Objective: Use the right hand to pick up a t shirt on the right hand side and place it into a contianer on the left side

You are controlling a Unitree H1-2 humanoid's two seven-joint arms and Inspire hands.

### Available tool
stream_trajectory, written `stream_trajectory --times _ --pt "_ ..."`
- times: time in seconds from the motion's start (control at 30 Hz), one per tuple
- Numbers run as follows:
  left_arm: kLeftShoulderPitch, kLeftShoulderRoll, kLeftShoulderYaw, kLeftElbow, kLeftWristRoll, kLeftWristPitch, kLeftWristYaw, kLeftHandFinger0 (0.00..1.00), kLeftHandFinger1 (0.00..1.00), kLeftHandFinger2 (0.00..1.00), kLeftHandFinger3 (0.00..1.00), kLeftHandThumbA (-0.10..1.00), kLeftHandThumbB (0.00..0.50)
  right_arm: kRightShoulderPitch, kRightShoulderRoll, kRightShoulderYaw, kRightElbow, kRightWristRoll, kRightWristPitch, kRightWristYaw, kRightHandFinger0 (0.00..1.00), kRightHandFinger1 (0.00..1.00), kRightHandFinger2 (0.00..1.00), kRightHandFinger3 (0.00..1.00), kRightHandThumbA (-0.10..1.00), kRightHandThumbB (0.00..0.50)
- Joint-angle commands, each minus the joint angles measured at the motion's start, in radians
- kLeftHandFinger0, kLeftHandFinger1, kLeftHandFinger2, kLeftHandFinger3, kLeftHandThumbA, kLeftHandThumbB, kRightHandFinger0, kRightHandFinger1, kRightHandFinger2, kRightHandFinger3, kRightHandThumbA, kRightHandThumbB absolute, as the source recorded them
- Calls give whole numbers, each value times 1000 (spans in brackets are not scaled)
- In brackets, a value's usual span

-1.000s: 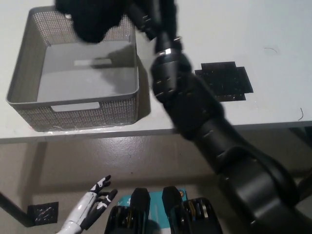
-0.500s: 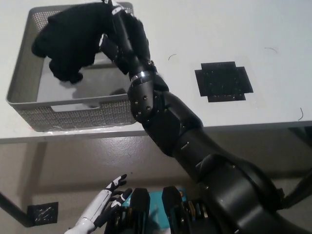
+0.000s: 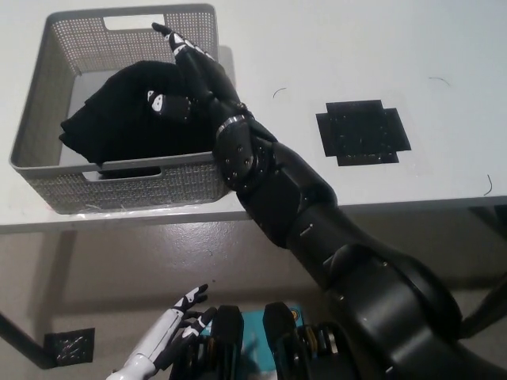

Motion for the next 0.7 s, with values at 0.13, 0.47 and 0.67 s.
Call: stream_trajectory --times 0.13,0.47,0.67 --pt "-10 10 -1 -34 18 -9 10 777 806 943 1000 1000 367 -52 -14 9 -78 26 67 97 1000 1000 1000 1000 583 500" --pt "-8 22 10 -58 31 30 10 801 826 960 1000 1000 363 2 -176 137 -318 -64 147 247 1000 1000 1000 1000 749 500" --pt "-10 26 21 -61 17 38 5 816 838 955 1000 1000 362 25 -288 141 -503 -50 177 325 1000 1000 1000 1000 722 500"
